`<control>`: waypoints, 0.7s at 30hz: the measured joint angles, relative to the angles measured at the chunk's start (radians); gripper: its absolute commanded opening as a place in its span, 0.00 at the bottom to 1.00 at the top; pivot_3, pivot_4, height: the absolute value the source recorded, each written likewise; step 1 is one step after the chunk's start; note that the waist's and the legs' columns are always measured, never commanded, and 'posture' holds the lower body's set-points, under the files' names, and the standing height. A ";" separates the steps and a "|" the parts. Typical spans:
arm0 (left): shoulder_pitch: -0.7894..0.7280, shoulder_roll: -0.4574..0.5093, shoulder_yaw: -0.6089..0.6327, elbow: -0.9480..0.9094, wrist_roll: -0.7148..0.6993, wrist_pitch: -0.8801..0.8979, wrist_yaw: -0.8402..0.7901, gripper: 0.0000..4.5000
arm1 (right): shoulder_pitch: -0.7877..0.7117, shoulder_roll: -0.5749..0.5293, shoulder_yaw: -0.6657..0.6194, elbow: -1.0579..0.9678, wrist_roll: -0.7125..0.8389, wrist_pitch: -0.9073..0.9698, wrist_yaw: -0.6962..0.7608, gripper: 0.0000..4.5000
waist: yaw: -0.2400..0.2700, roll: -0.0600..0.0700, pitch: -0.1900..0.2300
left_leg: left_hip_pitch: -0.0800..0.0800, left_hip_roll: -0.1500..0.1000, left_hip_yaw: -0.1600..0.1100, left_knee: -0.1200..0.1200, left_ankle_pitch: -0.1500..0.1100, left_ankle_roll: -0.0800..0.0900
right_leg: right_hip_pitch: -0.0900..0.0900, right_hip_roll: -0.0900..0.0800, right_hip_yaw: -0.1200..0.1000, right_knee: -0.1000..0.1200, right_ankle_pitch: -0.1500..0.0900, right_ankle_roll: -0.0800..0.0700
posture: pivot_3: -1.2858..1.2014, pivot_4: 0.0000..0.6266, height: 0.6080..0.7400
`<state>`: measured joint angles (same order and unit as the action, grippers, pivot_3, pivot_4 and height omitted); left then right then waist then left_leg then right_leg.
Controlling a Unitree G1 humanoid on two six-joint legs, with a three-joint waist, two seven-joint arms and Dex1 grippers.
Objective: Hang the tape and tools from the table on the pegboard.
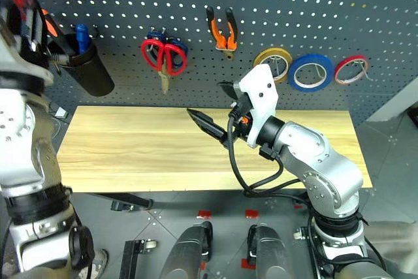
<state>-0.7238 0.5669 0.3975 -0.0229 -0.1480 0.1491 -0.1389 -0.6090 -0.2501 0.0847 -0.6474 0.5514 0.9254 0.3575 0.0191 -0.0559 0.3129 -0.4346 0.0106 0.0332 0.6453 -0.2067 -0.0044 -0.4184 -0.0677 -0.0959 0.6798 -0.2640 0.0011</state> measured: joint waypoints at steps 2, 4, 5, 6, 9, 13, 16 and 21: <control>-0.038 0.001 0.000 0.074 -0.006 -0.032 -0.012 0.18 | -0.003 0.003 0.013 0.005 -0.001 -0.001 -0.004 1.00 | -0.006 0.000 0.000 | 0.000 0.000 0.000 0.000 0.000 0.000 | 0.000 0.000 0.001 0.000 0.000 0.000 | 0.50 0.35 1.00; -0.077 0.001 -0.002 0.150 -0.007 -0.068 -0.023 0.18 | -0.003 0.000 0.020 0.015 -0.003 -0.001 -0.003 1.00 | -0.012 0.000 0.000 | 0.000 0.000 0.001 0.000 0.000 0.000 | 0.000 0.000 0.000 0.000 0.000 0.000 | 0.50 0.35 1.00; -0.107 0.001 -0.002 0.193 -0.007 -0.081 -0.023 0.18 | -0.005 -0.007 0.026 0.017 -0.007 -0.002 -0.002 1.00 | -0.012 0.000 0.000 | 0.000 0.000 0.000 0.000 0.000 0.000 | 0.000 0.000 0.000 0.000 0.000 0.000 | 0.50 0.35 1.00; -0.137 0.006 -0.001 0.241 -0.006 -0.094 -0.021 0.18 | -0.008 -0.011 0.037 0.018 -0.012 -0.002 0.001 1.00 | -0.013 -0.001 0.000 | 0.000 0.000 0.000 0.001 0.000 0.000 | 0.000 0.000 -0.001 0.000 0.000 0.000 | 0.50 0.35 1.00; -0.178 0.026 0.002 0.338 -0.004 -0.140 -0.009 0.18 | -0.010 -0.018 0.067 0.017 -0.016 -0.003 0.015 1.00 | -0.020 -0.001 -0.001 | 0.000 0.000 0.000 0.001 0.001 0.000 | 0.000 -0.001 0.000 0.000 0.000 0.000 | 0.50 0.35 1.00; -0.176 0.018 -0.001 0.388 -0.005 -0.174 -0.004 0.18 | -0.011 -0.019 0.068 0.018 -0.020 -0.007 0.016 1.00 | -0.021 -0.001 -0.001 | 0.000 0.000 0.000 0.001 0.001 -0.001 | 0.000 -0.001 0.000 0.000 0.000 0.000 | 0.50 0.34 1.00; -0.188 0.018 -0.020 0.389 -0.004 -0.196 -0.007 0.18 | -0.015 -0.019 0.069 0.021 -0.020 -0.013 0.018 1.00 | -0.021 -0.002 -0.001 | 0.000 0.000 0.000 0.001 0.001 -0.001 | 0.000 -0.001 0.000 0.000 0.000 0.000 | 0.50 0.34 1.00; -0.119 0.019 -0.017 0.364 0.013 -0.210 0.028 0.35 | -0.027 -0.024 0.071 0.023 -0.021 -0.023 0.030 1.00 | -0.027 -0.001 -0.006 | 0.000 0.000 0.001 0.001 0.001 -0.001 | 0.000 0.000 0.001 0.001 0.000 0.000 | 0.50 0.33 1.00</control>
<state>-0.8425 0.5855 0.3801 0.3410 -0.1352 -0.0614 -0.1110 -0.6363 -0.2741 0.1555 -0.6244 0.5303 0.9019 0.3877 -0.0081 -0.0572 0.3068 -0.4344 0.0109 0.0343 0.6465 -0.2059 -0.0049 -0.4185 -0.0681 -0.0950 0.6804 -0.2637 0.0007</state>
